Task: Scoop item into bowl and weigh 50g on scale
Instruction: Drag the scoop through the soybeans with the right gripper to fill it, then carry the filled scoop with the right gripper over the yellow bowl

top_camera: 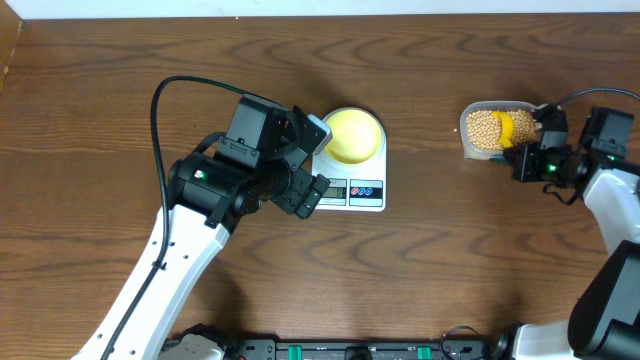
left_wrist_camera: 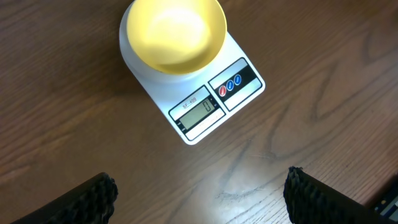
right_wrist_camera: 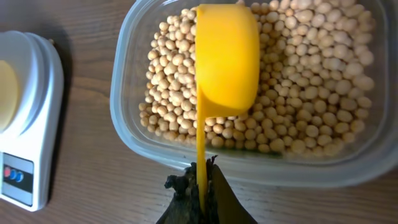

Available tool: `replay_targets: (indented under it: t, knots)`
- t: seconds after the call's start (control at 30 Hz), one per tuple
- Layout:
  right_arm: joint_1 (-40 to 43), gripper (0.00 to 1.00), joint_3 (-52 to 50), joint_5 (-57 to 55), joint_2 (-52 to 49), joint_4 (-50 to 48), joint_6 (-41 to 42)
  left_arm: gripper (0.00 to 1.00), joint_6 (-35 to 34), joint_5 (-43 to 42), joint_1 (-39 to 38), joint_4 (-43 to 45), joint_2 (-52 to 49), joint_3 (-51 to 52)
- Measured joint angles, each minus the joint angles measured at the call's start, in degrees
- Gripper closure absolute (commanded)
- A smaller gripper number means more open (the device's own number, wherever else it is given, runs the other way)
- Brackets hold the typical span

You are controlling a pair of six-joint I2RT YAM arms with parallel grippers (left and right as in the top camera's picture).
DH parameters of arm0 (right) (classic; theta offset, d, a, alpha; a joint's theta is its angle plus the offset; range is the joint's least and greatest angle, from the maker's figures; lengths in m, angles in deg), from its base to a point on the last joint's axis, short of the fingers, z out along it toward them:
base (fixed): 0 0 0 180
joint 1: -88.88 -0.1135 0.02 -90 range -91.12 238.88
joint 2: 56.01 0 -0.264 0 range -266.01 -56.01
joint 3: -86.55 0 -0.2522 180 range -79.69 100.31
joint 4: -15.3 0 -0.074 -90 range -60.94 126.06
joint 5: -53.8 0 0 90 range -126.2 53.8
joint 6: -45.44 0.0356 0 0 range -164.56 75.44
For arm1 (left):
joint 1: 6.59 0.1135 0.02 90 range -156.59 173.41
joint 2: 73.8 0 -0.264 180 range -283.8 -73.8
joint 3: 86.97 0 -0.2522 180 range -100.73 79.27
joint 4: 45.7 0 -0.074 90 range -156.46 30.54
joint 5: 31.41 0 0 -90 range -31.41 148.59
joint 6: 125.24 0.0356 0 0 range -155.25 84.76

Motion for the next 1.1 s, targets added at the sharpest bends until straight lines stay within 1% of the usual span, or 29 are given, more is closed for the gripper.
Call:
replay_targets:
  t: [0.6,1.1]
  knots:
    - [7.21,0.99,0.00,7.54,-0.02,4.02,-0.02,0.12,-0.02,0.00,0.00,0.00,0.00,0.00]
    - [7.85,0.99,0.00,10.56,-0.02,4.39,0.42,0.12,0.00,0.00,0.00,0.00,0.00,0.00]
